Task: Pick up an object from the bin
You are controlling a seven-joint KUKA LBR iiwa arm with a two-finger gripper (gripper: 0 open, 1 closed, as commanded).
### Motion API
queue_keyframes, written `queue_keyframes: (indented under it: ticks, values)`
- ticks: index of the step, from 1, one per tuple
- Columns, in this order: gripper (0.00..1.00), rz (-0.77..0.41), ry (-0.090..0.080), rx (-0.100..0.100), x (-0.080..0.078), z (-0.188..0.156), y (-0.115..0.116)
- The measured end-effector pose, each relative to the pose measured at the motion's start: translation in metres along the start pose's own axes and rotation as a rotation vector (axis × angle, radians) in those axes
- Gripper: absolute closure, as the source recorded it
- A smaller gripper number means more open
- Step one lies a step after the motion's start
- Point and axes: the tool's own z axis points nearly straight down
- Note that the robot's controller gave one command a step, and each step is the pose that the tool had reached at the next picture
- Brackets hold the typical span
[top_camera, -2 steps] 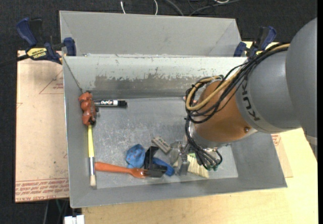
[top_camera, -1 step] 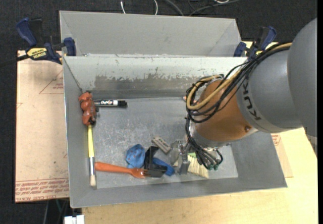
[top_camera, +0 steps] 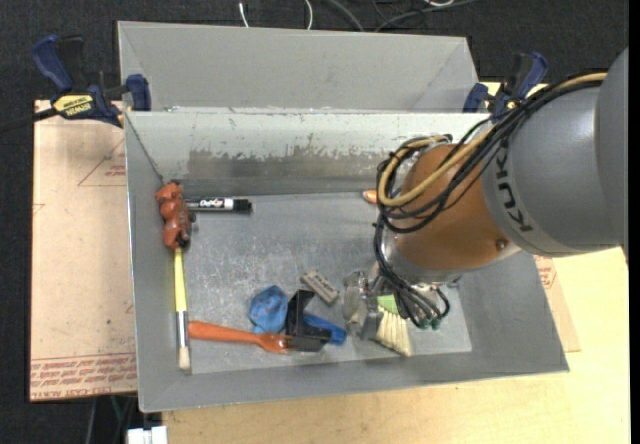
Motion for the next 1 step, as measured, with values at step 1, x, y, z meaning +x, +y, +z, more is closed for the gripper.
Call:
queue_keyframes:
  ticks: [1]
  values:
    - [1.00,0.000,-0.001,0.000,-0.0006,-0.0219,0.0001]
